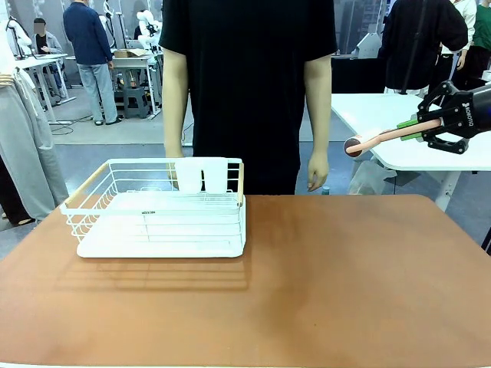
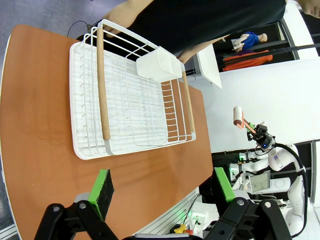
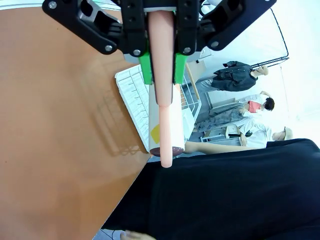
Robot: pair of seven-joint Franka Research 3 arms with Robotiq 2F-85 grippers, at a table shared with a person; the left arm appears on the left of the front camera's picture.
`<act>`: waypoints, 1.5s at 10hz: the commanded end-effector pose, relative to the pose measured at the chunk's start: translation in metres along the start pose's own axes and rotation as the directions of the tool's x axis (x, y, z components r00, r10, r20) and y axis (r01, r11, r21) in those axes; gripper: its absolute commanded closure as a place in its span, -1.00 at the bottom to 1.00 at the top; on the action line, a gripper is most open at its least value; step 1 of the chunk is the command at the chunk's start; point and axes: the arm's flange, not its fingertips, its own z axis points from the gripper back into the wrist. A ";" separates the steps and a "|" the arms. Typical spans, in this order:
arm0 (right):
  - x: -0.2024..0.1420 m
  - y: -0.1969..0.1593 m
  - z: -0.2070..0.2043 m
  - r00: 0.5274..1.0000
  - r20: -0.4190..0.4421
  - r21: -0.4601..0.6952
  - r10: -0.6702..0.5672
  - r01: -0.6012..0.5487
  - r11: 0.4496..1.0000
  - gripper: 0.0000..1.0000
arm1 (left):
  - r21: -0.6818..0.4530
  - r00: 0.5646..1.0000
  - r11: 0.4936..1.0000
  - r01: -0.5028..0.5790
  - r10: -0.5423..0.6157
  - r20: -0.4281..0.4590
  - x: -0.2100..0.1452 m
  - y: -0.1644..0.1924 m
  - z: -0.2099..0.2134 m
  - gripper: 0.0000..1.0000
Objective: Clean the table.
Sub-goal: Clean the table with the Lint Roller when the human lifts the Dish drying rack.
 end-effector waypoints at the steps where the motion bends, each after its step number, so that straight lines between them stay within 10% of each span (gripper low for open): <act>1: 0.000 0.000 0.000 1.000 0.000 0.001 -0.001 0.001 1.000 0.79 | -0.016 1.000 1.000 0.003 -0.002 0.007 0.000 0.000 0.002 -1.00; 15: 0.000 0.000 0.000 1.000 0.000 0.001 -0.001 0.001 1.000 0.79 | -0.016 1.000 1.000 0.003 -0.002 0.007 0.000 0.000 0.002 -1.00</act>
